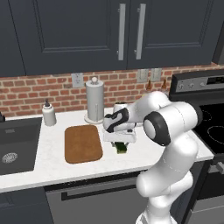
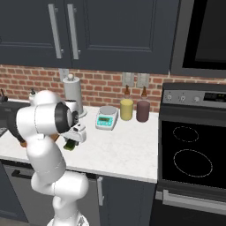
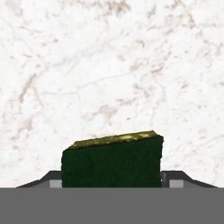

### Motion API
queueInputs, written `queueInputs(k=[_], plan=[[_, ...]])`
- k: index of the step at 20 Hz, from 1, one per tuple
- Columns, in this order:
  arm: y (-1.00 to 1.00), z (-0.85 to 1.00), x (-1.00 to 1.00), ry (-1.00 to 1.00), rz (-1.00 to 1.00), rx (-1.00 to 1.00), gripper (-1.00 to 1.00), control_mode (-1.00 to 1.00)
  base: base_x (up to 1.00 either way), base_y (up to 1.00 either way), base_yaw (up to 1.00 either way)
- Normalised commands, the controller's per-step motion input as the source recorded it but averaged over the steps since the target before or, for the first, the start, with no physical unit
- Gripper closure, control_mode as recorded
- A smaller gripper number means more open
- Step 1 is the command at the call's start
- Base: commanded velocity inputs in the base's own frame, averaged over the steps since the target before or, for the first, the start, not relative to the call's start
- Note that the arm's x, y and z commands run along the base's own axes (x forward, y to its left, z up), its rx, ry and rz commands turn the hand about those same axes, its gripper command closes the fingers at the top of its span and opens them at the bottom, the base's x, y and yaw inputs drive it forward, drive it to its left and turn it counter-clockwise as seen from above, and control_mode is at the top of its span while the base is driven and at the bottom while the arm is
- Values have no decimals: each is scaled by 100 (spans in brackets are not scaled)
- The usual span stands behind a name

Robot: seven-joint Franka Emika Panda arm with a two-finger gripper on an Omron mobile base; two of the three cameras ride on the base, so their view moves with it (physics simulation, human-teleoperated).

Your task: Pick up the sponge from the counter and clean the cutting board by briefly scrubbing or pressing down on the cutting board. Once finished, release the sponge.

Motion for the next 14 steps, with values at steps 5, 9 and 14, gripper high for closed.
queueInputs(k=[5, 9, 14], plan=[[18, 53, -6, -13, 0, 3, 100, -100, 0, 0, 0], [53, 59, 6, -11, 0, 0, 100, -100, 0, 0, 0], [75, 2, 49, -4, 0, 0, 100, -100, 0, 0, 0]])
